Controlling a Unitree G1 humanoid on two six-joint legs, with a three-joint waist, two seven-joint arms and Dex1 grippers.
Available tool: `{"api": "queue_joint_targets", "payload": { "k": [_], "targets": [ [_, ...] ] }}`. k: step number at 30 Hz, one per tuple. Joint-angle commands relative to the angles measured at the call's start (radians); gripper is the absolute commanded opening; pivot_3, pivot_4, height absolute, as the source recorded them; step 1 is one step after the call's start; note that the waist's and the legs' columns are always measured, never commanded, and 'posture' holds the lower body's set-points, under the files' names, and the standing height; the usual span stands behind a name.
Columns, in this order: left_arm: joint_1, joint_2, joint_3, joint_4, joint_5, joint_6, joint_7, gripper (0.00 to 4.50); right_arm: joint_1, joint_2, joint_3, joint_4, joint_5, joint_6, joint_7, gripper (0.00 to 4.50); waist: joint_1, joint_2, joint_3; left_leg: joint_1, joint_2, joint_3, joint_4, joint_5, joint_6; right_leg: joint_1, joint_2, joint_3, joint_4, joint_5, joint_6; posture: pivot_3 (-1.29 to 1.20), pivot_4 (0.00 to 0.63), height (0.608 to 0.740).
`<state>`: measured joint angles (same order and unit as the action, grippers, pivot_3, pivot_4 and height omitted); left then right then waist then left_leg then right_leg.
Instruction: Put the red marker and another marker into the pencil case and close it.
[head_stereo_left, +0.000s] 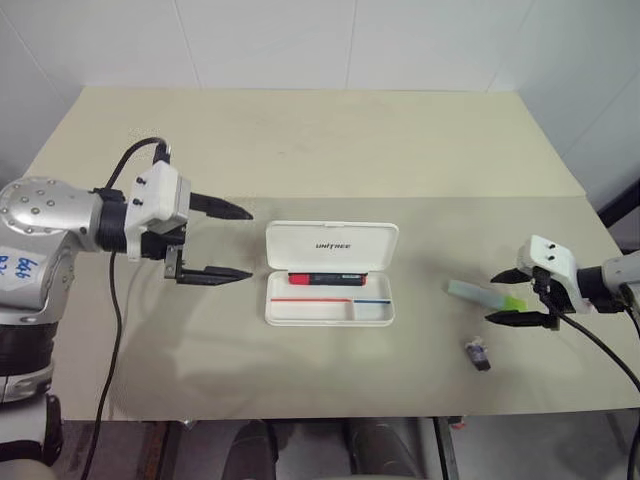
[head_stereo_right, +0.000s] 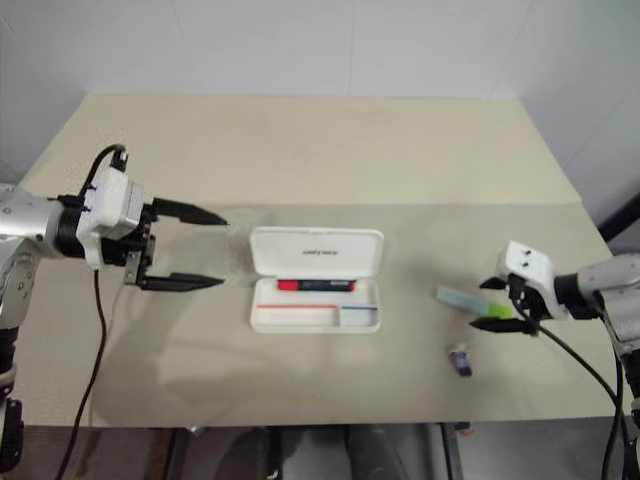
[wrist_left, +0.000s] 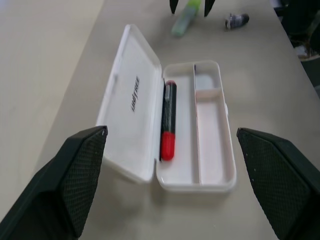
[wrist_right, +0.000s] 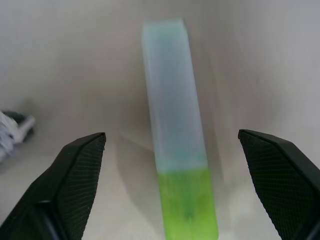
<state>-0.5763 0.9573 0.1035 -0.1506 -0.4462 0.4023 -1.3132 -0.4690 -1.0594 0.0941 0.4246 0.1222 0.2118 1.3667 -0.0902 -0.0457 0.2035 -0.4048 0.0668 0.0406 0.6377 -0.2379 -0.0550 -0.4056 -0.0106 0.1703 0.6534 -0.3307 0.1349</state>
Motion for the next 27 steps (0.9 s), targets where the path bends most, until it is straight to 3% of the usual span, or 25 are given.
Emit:
{"api": "queue_joint_targets", "payload": {
  "k": [1, 7, 12, 16, 22, 27],
  "targets": [
    [0.002, 0.016, 0.038, -0.034, -0.024, -0.014, 0.007, 4.50, -0.037, 0.012, 0.017, 0.057, -0.054, -0.040, -0.025, 3.25, 0.000, 0.000, 0.000, 0.000, 0.000, 0.000, 0.001, 0.000, 0.000, 0.000, 0.000, 0.000, 0.000, 0.000, 0.000, 0.00, 0.150, 0.740],
    [0.007, 0.011, 0.037, -0.041, -0.022, -0.014, 0.015, 4.50, -0.053, 0.032, 0.015, 0.071, -0.069, -0.047, -0.033, 1.18, 0.000, 0.000, 0.000, 0.000, 0.000, 0.000, 0.004, 0.000, 0.000, 0.002, 0.000, 0.000, 0.000, 0.000, 0.000, 0.00, 0.150, 0.740],
    [0.003, 0.002, 0.025, -0.031, -0.013, -0.028, 0.019, 4.50, -0.069, 0.032, -0.013, 0.029, -0.048, -0.064, -0.036, 1.10, -0.010, 0.000, 0.000, 0.000, 0.000, 0.000, 0.008, -0.001, 0.001, 0.005, 0.000, 0.000, 0.000, -0.002, -0.004, 0.00, 0.150, 0.740],
    [0.012, 0.006, 0.015, -0.012, 0.007, -0.053, 0.018, 4.50, -0.076, 0.006, -0.050, -0.118, 0.019, -0.022, 0.011, 1.10, -0.021, 0.000, 0.000, 0.000, 0.000, 0.000, 0.009, -0.001, 0.001, 0.005, -0.001, 0.000, 0.000, -0.001, -0.003, 0.00, 0.150, 0.740],
    [0.033, 0.020, 0.017, 0.032, 0.024, -0.076, 0.014, 4.50, -0.025, -0.008, -0.075, -0.516, 0.180, 0.267, 0.027, 1.10, -0.021, 0.001, 0.001, 0.001, 0.001, -0.002, 0.006, -0.001, 0.001, 0.004, 0.000, -0.001, 0.001, 0.000, 0.000, 0.00, 0.150, 0.740],
    [0.081, 0.027, 0.027, 0.051, 0.040, -0.108, 0.018, 4.50, -0.037, 0.070, -0.048, -0.779, 0.304, 0.523, -0.092, 1.10, -0.018, 0.001, 0.001, -0.001, 0.001, -0.003, 0.006, -0.004, 0.000, 0.002, 0.000, -0.002, 0.001, -0.001, 0.000, 0.00, 0.150, 0.740]
  ]
}}
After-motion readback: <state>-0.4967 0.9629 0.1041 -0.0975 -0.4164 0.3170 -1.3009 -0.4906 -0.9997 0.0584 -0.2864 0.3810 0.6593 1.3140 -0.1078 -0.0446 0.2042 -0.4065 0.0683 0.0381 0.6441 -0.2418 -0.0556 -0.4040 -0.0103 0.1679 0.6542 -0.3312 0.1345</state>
